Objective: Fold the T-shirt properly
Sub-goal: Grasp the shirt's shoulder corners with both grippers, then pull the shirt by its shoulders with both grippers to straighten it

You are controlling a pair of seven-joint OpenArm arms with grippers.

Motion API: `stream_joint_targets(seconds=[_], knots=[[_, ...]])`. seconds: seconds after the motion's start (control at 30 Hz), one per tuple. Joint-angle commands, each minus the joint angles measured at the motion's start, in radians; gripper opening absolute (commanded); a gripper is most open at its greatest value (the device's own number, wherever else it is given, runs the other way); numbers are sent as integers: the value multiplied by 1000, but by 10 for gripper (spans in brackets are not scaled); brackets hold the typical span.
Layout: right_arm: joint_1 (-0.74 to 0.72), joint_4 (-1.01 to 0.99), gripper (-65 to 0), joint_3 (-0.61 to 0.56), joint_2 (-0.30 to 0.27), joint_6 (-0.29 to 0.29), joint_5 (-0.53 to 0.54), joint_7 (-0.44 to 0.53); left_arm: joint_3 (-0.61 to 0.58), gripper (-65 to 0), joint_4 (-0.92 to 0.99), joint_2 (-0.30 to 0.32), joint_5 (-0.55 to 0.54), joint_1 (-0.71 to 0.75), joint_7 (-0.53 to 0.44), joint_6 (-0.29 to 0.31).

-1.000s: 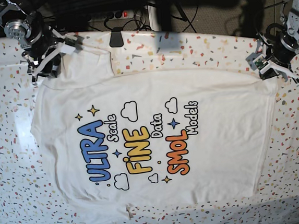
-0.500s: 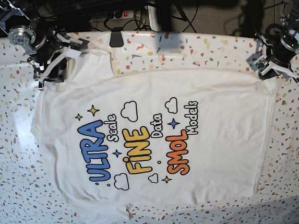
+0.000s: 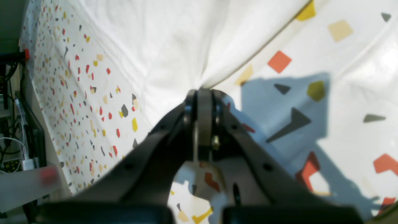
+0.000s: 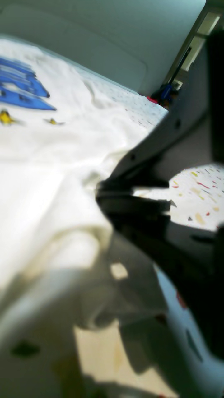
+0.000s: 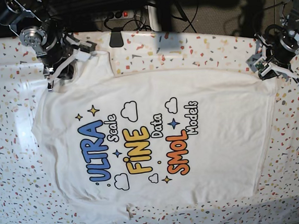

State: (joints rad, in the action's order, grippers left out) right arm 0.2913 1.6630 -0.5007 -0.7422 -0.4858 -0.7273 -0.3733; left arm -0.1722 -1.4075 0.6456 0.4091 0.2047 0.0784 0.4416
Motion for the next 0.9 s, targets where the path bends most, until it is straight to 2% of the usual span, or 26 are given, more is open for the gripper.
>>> stream_joint_targets(seconds=[0.0,0.1,0.23,0.33,0.43,0.57,0.63,0.73,0.87], knots=[[2,-16,-650,0,-11,-33,31,-53,1,-650,-1,14,4,0,34,15],[3,-7,-650,1,-15,94,60,-147,1,-650,-1,15,-70,0,33,15],[11,48,-650,4,-66,167,176,-234,1,-650,-2,26,-183,0,34,15],[16,107,-650,5,-109,173,231,-282,1,-650,-2,55,-273,1,33,15],[64,171,-650,35,-119,173,235,-281,1,-650,-2,94,-369,12,34,15],[174,253,-650,128,-119,174,272,-245,3,-650,-16,122,-392,51,34,12],[240,292,-650,189,-115,177,291,-233,10,-650,-42,122,-393,90,33,-29],[338,346,-650,290,-85,202,321,-205,37,-650,-109,122,-392,164,34,-124],[465,393,-650,406,-30,204,321,-150,120,-650,-216,121,-392,270,34,-143]])
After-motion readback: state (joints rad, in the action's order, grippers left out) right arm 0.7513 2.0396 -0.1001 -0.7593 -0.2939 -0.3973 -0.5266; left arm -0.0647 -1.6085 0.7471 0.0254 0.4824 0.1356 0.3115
